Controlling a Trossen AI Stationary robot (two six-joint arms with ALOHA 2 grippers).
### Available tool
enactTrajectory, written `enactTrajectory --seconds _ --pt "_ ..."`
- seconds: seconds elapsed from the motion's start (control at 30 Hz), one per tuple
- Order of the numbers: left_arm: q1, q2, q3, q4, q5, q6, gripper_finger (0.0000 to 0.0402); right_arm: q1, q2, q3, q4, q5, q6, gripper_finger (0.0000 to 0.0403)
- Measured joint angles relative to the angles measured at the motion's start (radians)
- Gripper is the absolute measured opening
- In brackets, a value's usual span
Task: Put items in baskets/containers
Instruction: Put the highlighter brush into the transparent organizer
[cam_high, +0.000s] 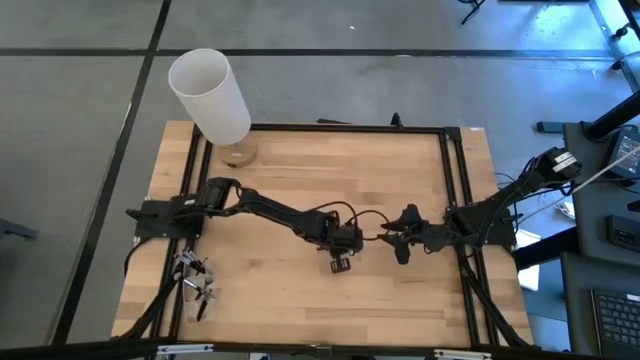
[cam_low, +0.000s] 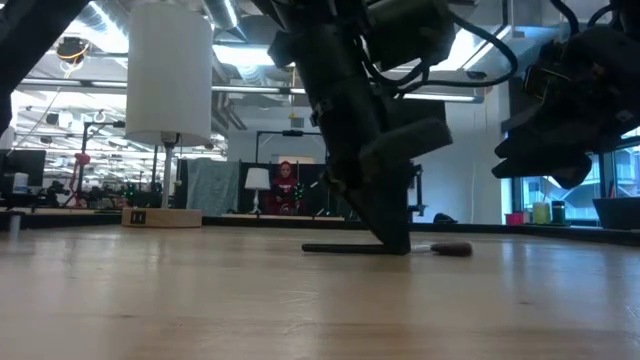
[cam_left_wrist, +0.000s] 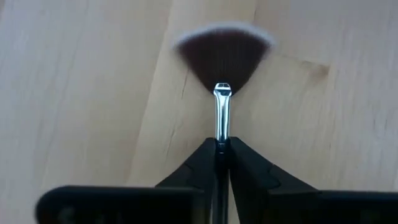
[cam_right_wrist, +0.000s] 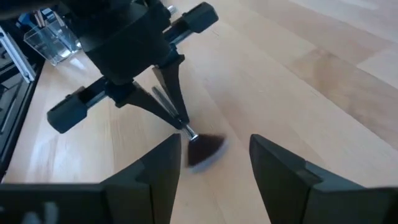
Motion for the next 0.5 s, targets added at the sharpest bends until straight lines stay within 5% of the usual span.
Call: enactTrajectory --seconds 0.3,0.5 --pt "-0.002 -0.051 -0.013 -0.076 -0.106 -0.012 0.0026 0.000 0.000 0.000 0.002 0.000 0.011 0.0190" --pt "-0.047 -0.193 -0.015 -0.367 -0.358 -0.210 0.0033 0.000 0.000 0.000 0.001 0.001 0.010 0.0190"
